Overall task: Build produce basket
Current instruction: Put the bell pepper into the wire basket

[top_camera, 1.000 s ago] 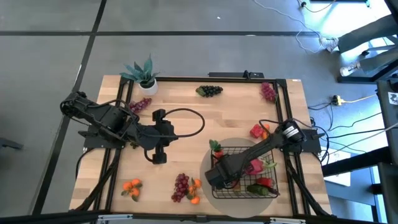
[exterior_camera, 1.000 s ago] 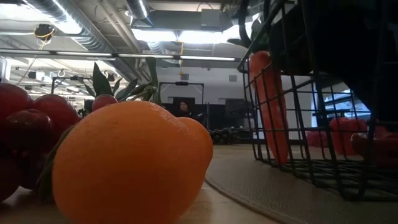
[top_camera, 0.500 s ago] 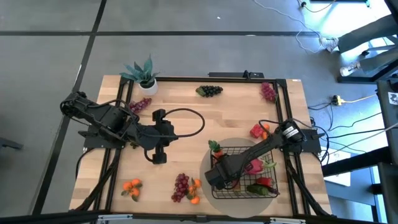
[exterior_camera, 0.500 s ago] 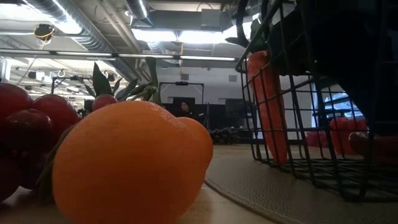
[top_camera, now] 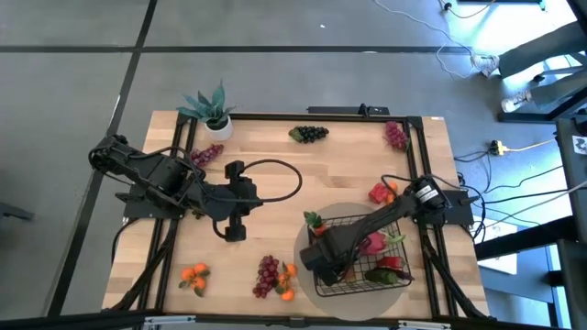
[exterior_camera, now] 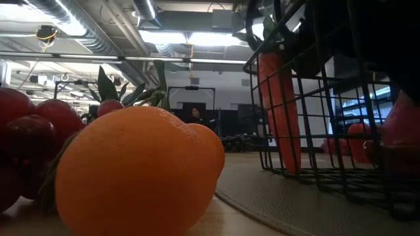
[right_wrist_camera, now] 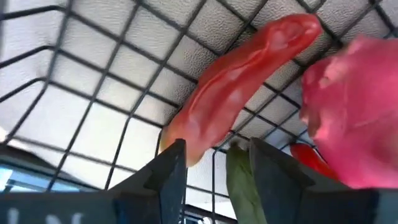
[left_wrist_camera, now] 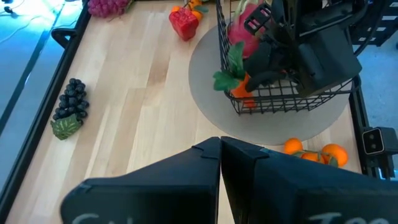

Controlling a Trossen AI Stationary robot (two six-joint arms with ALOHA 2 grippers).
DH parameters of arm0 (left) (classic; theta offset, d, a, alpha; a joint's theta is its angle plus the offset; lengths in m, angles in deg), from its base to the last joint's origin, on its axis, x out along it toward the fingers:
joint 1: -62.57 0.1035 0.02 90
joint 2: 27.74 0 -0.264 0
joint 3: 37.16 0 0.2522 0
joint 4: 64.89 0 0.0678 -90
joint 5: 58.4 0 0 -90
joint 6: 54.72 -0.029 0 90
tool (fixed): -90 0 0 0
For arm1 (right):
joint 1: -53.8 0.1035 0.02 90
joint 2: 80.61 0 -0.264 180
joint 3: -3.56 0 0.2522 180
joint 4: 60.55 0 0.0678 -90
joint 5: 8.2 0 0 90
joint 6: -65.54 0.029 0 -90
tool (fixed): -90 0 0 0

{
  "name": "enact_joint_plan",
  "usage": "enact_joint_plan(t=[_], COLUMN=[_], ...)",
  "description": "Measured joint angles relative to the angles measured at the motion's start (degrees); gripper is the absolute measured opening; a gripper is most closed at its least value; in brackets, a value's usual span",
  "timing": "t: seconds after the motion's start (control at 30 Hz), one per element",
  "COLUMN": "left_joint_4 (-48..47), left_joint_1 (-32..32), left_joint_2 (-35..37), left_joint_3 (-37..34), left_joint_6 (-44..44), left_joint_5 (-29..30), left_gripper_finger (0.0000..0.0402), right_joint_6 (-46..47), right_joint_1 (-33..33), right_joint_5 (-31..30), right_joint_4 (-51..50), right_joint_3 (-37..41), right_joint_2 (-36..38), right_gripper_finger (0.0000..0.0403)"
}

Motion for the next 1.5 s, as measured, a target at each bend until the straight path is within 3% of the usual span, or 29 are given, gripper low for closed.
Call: enact_joint_plan(t=[0.17,0.37,0.67,0.87,1.23,1.5], left_joint_4=[0.3,0.3,0.1,-0.3,-1.6,-2.8], left_joint_1=[0.0,0.0,0.0,0.0,0.4,2.6], left_joint_2=[0.0,0.0,0.0,0.0,2.3,3.0], left_joint_3=[0.0,0.0,0.1,0.1,0.1,0.1], left_joint_6=[0.0,0.5,0.5,0.4,4.8,8.9], left_joint_5=[0.0,0.0,0.0,0.0,0.7,1.1], left_gripper_finger=[0.0001,0.0001,0.0,0.0,0.0,0.0], right_joint_6=[-2.8,-7.1,-15.1,-17.4,-8.4,-9.4], right_joint_1=[-0.3,-0.4,-1.1,-1.1,2.9,3.7], right_joint_5=[-1.3,-5.1,-6.9,-7.4,-26.9,-28.3], right_joint_4=[-4.0,-16.2,-16.1,-16.1,-15.6,-16.2], right_joint_3=[-3.4,-11.5,-15.1,-15.1,-15.2,-15.2], right_joint_2=[0.1,0.3,2.6,8.3,23.0,25.6], right_gripper_finger=[0.0162,0.0162,0.0162,0.0161,0.0162,0.0162])
